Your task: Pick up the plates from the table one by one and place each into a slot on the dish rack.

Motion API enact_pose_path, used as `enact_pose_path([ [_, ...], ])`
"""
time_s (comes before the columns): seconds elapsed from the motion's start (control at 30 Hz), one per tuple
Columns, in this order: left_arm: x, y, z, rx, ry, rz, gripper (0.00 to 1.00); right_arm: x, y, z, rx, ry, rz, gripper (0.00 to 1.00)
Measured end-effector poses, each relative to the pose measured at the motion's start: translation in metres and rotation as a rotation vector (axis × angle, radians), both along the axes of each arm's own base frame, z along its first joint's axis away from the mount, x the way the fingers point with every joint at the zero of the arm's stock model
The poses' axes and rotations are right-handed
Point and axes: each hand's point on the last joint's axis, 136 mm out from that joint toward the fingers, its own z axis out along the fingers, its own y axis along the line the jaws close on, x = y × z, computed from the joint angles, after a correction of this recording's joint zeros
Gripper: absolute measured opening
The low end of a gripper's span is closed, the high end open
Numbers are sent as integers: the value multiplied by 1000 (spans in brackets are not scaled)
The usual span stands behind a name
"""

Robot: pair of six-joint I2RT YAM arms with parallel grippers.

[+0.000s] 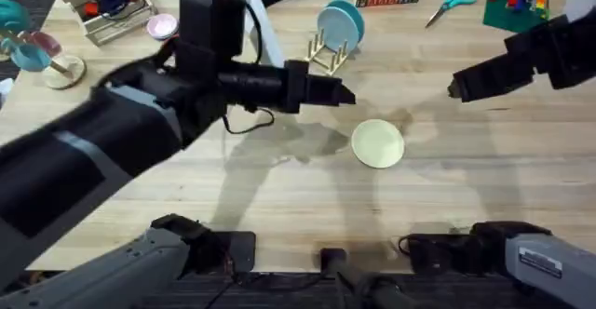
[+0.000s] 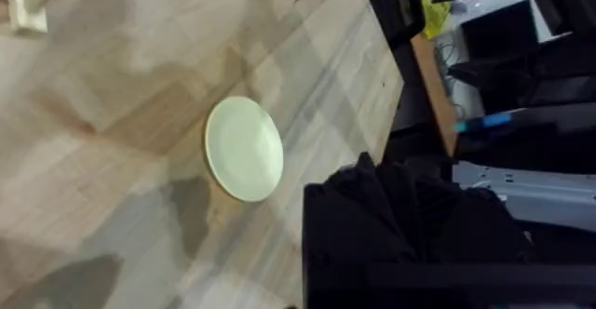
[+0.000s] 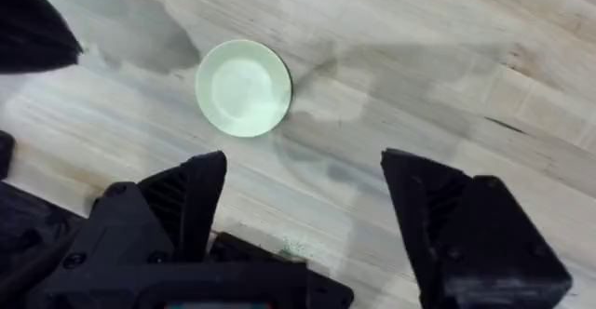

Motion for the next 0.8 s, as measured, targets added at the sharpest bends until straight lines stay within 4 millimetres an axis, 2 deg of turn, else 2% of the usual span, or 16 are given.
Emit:
enact_pose_path([
  [0.17,-10,-5,-18,10,78,12,42,0,0,0,0,-1,0,995],
  [0.27,-16,-14,-21,13,88,-5,42,0,0,0,0,-1,0,995],
  [0.5,-14,-38,-40,13,124,-48,42,0,0,0,0,-1,0,995],
  [0.8,-17,-52,-64,36,182,-75,42,0,0,0,0,-1,0,995],
])
